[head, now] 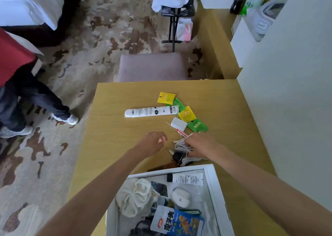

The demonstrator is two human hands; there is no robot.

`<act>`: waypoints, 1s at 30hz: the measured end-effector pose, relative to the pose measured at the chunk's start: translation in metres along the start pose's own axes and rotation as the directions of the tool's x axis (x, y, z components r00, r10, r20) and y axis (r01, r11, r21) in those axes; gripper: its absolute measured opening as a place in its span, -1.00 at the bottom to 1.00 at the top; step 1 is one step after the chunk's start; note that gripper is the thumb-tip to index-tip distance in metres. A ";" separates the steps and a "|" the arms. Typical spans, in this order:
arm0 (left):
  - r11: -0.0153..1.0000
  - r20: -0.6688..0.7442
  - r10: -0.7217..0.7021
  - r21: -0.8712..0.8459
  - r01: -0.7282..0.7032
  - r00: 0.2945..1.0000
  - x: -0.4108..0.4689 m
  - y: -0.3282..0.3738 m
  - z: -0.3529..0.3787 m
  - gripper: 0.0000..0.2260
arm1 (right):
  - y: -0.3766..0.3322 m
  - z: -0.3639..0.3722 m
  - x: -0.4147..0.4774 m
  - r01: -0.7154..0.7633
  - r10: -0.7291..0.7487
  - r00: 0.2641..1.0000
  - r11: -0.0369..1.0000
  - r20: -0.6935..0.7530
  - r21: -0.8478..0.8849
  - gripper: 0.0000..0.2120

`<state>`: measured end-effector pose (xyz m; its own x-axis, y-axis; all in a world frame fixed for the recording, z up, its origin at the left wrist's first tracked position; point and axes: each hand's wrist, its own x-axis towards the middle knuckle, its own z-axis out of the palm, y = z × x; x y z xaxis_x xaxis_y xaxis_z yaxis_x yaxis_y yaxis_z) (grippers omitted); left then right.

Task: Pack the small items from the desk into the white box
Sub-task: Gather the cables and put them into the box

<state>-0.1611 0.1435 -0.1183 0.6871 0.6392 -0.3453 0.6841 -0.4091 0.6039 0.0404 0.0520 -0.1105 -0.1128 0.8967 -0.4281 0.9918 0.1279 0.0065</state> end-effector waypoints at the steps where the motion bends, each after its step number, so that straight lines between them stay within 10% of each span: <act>1: 1.000 0.008 -0.004 -0.012 0.004 1.000 0.006 -0.002 0.001 -0.81 | 0.003 0.004 0.002 0.025 -0.025 0.999 1.000 -0.029 0.003 -0.83; 6: 1.000 0.050 0.002 -0.014 -0.002 0.999 0.034 -0.003 0.004 -0.83 | 0.017 0.016 0.002 -0.002 0.032 0.996 0.940 -0.082 0.342 -0.79; 12: 0.991 0.039 0.125 0.048 -0.127 0.991 0.050 0.023 0.013 -0.83 | 0.044 0.001 -0.023 -0.092 0.334 0.942 0.274 -0.005 0.957 -0.88; 25: 0.834 -0.039 0.072 0.550 -0.038 0.997 0.074 0.071 0.061 -0.65 | 0.050 0.015 -0.065 -0.002 0.530 0.822 -0.365 0.209 0.931 -0.85; 30: 0.927 -0.035 -0.024 0.373 0.035 0.999 0.072 0.069 0.061 -0.69 | 0.041 0.009 -0.081 0.135 0.490 0.843 -0.592 0.223 0.794 -0.80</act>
<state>-0.0497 0.1212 -0.1449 0.6615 0.6715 -0.3339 0.7498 -0.5995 0.2799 0.0909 -0.0192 -0.0837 0.4047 0.7239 -0.5587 -0.5546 -0.2915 -0.7794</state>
